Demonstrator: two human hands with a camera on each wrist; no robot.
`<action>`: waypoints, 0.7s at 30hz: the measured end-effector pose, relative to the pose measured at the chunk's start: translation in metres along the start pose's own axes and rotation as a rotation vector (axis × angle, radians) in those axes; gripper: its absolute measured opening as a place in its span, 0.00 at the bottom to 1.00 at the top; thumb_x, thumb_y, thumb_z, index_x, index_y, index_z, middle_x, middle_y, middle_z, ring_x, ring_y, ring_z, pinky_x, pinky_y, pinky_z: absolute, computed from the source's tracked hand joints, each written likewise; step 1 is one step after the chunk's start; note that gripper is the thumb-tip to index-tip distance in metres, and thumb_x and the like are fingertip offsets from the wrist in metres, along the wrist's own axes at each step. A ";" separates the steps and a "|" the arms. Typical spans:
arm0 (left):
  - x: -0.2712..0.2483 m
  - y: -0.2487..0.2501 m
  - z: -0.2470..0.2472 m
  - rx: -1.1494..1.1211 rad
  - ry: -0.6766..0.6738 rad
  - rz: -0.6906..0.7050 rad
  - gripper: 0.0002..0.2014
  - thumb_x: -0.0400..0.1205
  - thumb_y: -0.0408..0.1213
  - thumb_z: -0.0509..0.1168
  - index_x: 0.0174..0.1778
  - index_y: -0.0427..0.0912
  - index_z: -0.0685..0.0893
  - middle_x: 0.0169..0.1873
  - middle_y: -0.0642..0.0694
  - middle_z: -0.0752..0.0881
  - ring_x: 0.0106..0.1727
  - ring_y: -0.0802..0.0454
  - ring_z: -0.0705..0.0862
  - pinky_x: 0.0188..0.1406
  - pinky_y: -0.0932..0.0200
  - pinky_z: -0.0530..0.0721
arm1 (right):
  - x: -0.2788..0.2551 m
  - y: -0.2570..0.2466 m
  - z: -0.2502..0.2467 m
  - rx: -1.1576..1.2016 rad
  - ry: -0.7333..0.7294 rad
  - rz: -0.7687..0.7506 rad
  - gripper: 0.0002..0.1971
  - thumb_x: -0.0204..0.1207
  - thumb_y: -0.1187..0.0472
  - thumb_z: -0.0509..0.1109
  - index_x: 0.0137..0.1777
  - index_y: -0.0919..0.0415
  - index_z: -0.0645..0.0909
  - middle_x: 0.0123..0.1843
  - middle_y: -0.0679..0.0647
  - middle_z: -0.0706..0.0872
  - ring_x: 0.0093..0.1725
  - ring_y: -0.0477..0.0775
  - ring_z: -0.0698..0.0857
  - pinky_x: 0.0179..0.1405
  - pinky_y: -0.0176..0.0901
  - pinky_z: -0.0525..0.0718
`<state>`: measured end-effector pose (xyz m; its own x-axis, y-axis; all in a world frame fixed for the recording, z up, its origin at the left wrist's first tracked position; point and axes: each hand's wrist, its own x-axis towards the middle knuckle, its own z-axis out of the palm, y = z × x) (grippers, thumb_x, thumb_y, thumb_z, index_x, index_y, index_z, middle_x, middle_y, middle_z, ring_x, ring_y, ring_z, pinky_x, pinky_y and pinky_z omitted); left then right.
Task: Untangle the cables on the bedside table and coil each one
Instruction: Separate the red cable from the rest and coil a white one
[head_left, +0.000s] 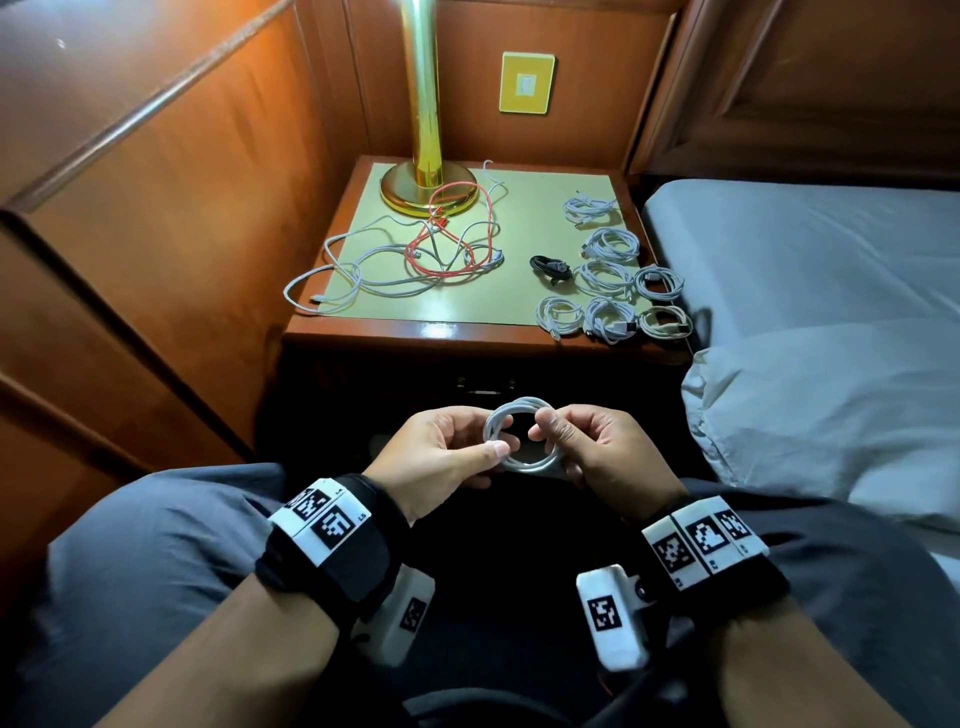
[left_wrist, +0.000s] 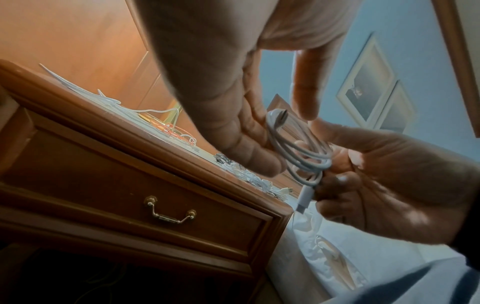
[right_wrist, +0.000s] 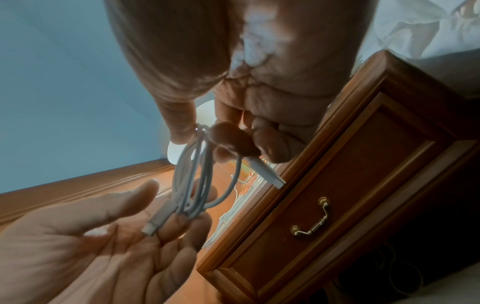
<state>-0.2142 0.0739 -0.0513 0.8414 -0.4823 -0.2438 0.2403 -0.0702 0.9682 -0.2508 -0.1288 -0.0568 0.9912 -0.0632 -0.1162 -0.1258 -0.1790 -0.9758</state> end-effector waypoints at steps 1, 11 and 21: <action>0.000 0.000 0.001 0.024 0.000 -0.001 0.09 0.83 0.31 0.70 0.57 0.45 0.88 0.53 0.40 0.92 0.52 0.49 0.90 0.50 0.52 0.87 | 0.000 0.000 0.001 -0.001 -0.007 0.001 0.19 0.76 0.46 0.70 0.44 0.63 0.89 0.29 0.45 0.87 0.26 0.37 0.81 0.29 0.26 0.75; 0.005 -0.004 0.000 0.091 0.138 0.052 0.10 0.87 0.38 0.64 0.50 0.40 0.91 0.42 0.42 0.93 0.43 0.51 0.90 0.42 0.53 0.90 | 0.001 0.004 0.004 -0.058 -0.030 -0.025 0.10 0.82 0.53 0.71 0.44 0.57 0.89 0.29 0.42 0.87 0.29 0.36 0.83 0.33 0.27 0.77; 0.008 0.000 -0.003 0.007 0.202 0.092 0.10 0.87 0.35 0.65 0.52 0.34 0.89 0.41 0.40 0.93 0.41 0.49 0.90 0.40 0.57 0.91 | 0.008 0.011 0.004 0.035 0.034 0.136 0.17 0.73 0.41 0.73 0.55 0.52 0.87 0.45 0.48 0.89 0.37 0.44 0.87 0.27 0.33 0.78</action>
<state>-0.2061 0.0726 -0.0537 0.9397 -0.3023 -0.1598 0.1549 -0.0403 0.9871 -0.2436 -0.1275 -0.0693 0.9632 -0.1177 -0.2417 -0.2564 -0.1319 -0.9575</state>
